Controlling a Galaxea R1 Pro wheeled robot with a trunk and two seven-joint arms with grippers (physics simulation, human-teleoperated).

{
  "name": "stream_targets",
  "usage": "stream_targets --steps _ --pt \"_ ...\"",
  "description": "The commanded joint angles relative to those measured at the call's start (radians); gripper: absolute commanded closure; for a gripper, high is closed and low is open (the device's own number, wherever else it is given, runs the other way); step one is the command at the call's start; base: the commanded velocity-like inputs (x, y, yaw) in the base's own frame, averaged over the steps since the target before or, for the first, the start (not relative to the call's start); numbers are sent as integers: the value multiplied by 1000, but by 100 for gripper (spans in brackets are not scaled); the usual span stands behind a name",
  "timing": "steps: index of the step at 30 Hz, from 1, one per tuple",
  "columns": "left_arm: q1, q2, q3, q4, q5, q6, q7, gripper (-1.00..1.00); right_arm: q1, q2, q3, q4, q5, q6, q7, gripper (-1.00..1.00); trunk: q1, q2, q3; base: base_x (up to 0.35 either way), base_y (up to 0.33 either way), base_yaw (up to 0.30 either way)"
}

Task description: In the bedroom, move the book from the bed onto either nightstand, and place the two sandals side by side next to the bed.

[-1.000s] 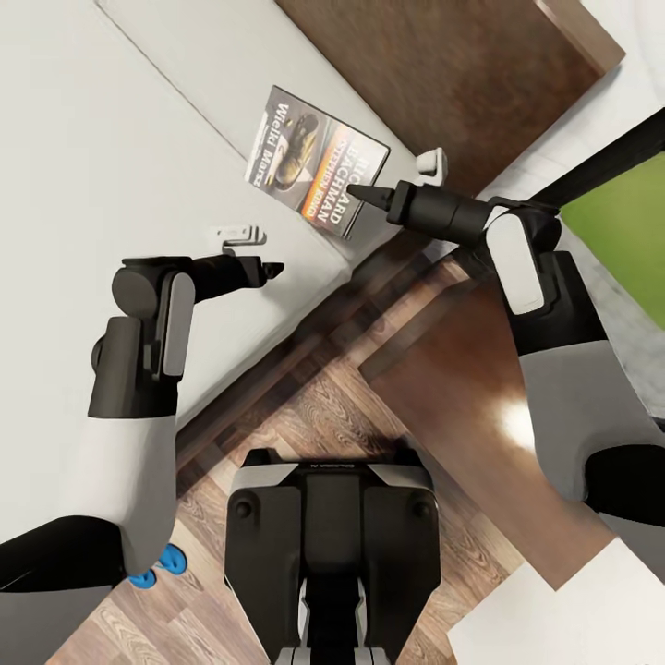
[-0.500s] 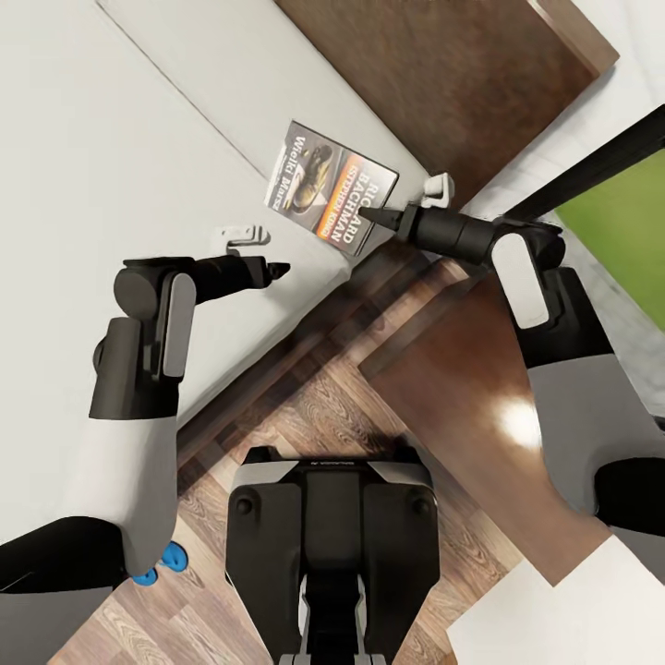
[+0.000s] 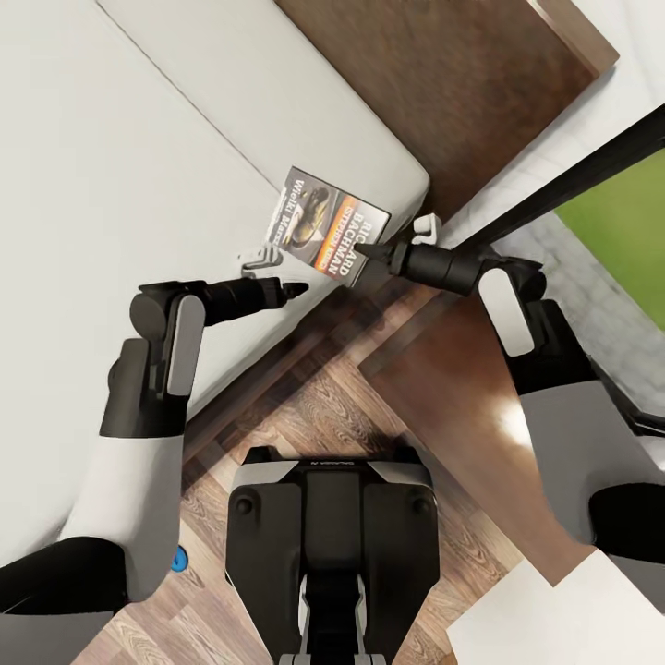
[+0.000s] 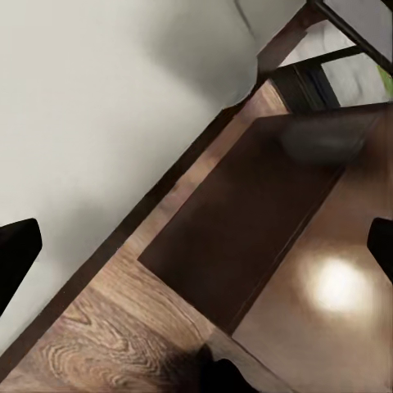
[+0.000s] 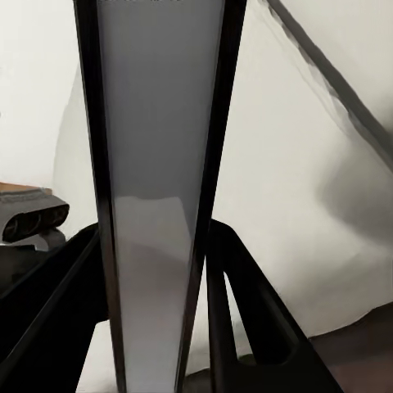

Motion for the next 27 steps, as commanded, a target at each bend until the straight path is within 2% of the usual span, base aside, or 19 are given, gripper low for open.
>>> stream_targets --steps 1,3,4,8,12,16,27 --pt "24 0 2 -6 10 6 -6 -100 17 -6 17 -9 -7 11 2 100 1 -2 -1 0 0 0" --pt "41 -1 2 -3 26 6 -5 -100 32 -8 18 -16 -7 6 5 100 1 -2 -1 0 0 0" --pt "58 -2 1 5 37 6 -3 -100 80 -9 19 -45 -6 4 6 100 1 -2 0 0 0 0" --pt "67 -2 1 8 39 5 -4 -100 127 -7 24 -73 -5 2 6 100 1 -2 6 0 0 -3" --pt "77 -1 1 11 39 5 -4 -100 142 -8 66 -82 -5 1 6 100 1 -2 12 0 0 -45" --pt "79 -1 0 18 38 4 -4 -100 154 -9 91 -85 -5 -14 6 100 1 -2 19 0 0 -75" --pt "80 -2 -1 18 35 2 -4 -100 161 -10 96 -111 -5 -39 7 100 1 -2 36 0 0 -88"
